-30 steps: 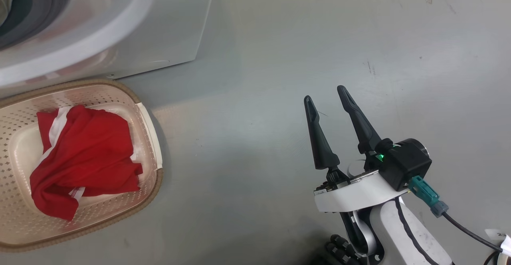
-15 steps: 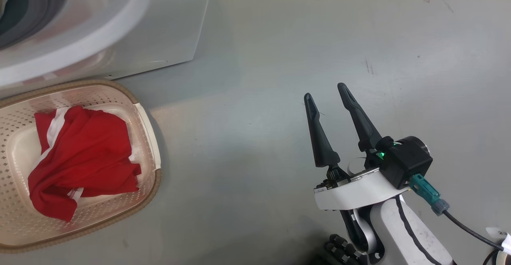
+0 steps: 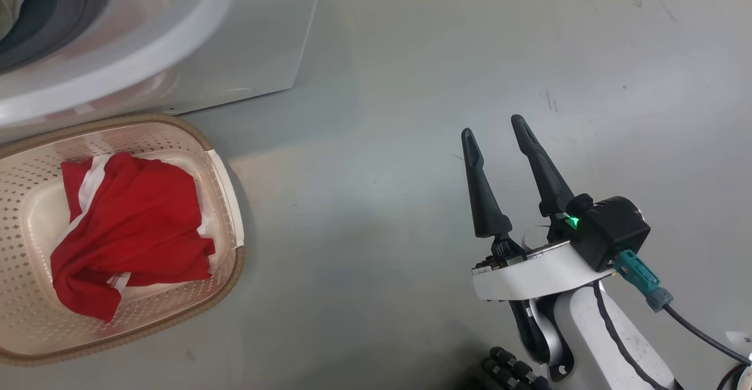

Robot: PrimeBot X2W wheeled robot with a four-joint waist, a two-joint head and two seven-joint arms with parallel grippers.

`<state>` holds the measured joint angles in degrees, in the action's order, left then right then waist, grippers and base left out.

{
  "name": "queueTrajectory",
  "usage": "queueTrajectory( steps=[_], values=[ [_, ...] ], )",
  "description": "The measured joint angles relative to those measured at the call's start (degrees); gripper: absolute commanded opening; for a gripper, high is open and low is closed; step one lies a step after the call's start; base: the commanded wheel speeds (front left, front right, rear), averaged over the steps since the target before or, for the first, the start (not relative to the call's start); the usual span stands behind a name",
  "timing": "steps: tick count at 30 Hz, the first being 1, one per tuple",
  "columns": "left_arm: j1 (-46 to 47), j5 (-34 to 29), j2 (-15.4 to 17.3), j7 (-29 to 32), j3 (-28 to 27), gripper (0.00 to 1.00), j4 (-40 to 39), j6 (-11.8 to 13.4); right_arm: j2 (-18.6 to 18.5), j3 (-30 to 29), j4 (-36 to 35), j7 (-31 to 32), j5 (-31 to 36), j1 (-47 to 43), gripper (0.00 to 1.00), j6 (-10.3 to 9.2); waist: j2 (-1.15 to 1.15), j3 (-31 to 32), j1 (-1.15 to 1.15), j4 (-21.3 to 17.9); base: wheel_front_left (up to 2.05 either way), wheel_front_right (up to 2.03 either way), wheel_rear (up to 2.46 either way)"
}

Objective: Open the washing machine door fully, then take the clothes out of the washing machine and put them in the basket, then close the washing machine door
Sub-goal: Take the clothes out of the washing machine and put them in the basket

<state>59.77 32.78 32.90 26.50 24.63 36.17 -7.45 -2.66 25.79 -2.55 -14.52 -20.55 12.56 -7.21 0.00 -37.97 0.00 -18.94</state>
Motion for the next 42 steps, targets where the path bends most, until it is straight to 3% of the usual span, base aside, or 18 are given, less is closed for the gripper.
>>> queueTrajectory(
  steps=[21, 42],
  values=[
    [-1.72, 2.04, -7.11, -17.26, 0.05, 0.00, 3.35, 0.00, -0.03, -3.33, 2.79, 0.00, 2.58, 0.34, 1.00, 0.00, 0.00, 5.47, 0.00, 5.45, 0.00, 0.00, 0.00],
    [-12.99, 1.89, -10.78, -40.40, -0.23, 0.00, 4.44, 0.00, -0.14, -6.20, 5.87, 0.00, 3.14, -1.39, 1.00, 0.00, 0.00, 13.83, 0.00, 11.97, 0.00, 0.00, 0.00]
  ],
)
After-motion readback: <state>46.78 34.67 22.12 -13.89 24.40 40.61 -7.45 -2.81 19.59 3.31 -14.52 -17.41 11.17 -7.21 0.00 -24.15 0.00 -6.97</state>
